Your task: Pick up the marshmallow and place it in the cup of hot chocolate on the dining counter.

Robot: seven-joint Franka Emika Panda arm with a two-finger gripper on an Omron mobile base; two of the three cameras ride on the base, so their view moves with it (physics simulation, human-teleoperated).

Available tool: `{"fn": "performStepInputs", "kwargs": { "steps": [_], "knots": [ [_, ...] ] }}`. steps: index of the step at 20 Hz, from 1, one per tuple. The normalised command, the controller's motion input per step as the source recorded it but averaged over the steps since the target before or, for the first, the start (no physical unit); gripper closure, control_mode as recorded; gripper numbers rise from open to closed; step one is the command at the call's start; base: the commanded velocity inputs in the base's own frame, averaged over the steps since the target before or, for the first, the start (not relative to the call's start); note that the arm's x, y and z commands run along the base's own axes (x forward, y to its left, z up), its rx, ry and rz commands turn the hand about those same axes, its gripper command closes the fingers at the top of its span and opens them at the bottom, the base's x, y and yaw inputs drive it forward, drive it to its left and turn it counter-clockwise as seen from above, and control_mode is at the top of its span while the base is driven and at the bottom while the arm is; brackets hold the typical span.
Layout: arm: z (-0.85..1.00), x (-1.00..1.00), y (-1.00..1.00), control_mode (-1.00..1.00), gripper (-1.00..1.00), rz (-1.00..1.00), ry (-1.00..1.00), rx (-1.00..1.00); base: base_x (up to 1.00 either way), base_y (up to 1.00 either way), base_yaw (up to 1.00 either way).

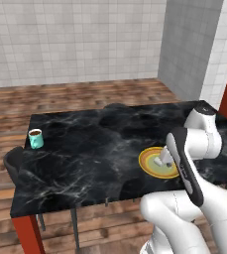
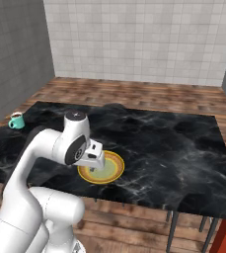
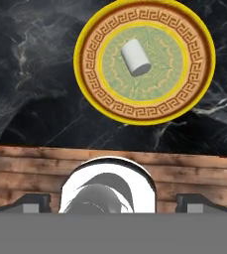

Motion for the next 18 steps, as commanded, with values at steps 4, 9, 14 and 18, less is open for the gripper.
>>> {"fn": "performStepInputs", "kwargs": {
  "steps": [4,9,14,18],
  "knots": [
    [-0.02,0.24,-0.02,-1.0,-1.0,0.0,-0.01,0.0,0.0,0.0,0.0],
    [-0.04,0.25,0.0,-1.0,-1.0,0.0,0.0,-0.01,0.0,0.0,0.0],
    [-0.11,0.27,0.0,-1.0,-1.0,0.0,0.0,-0.02,0.0,0.0,0.0],
    [-0.18,0.23,0.0,-1.0,-1.0,0.0,0.0,0.0,0.0,0.0,0.0]
  ]
}}
